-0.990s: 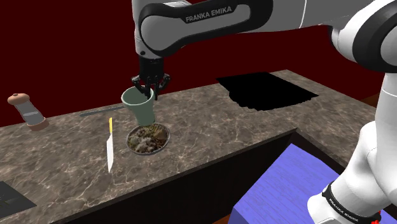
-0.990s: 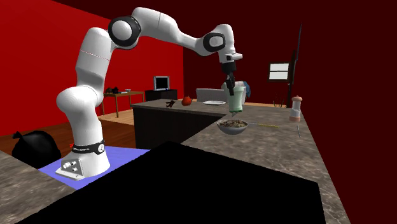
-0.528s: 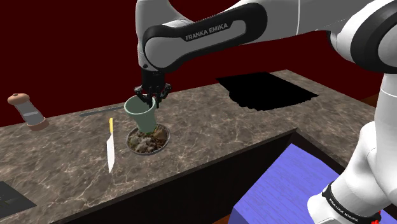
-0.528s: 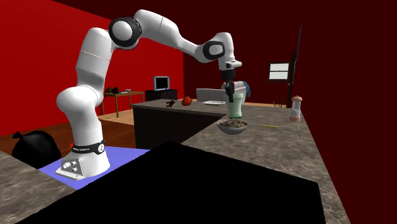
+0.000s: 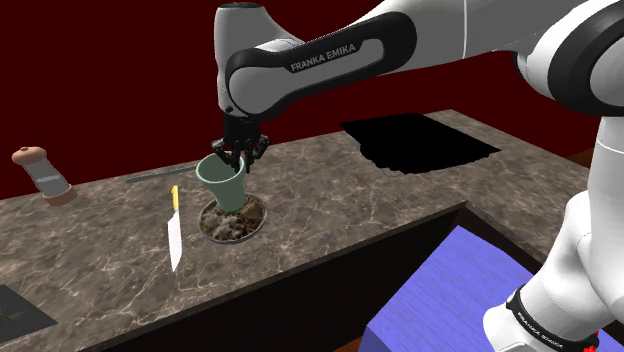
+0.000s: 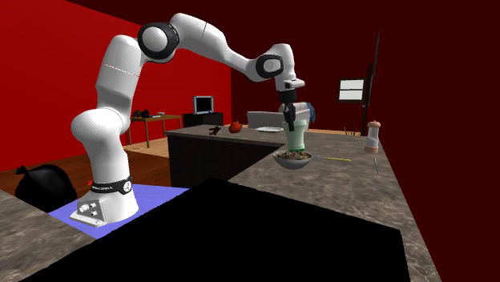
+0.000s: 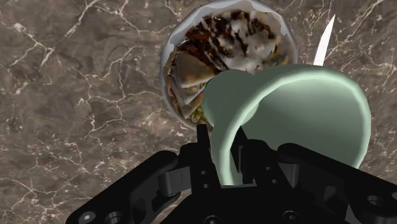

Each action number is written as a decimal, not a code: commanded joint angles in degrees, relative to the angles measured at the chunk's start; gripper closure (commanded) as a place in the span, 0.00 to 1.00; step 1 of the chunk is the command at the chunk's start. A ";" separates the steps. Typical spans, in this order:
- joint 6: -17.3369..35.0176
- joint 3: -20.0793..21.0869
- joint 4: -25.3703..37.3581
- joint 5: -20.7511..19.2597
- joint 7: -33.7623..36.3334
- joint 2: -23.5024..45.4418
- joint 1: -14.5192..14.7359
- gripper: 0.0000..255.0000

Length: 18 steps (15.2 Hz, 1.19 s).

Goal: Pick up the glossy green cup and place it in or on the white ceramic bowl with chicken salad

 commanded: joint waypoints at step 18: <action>-5.89 0.16 3.07 0.41 -0.26 -2.72 -0.06 0.00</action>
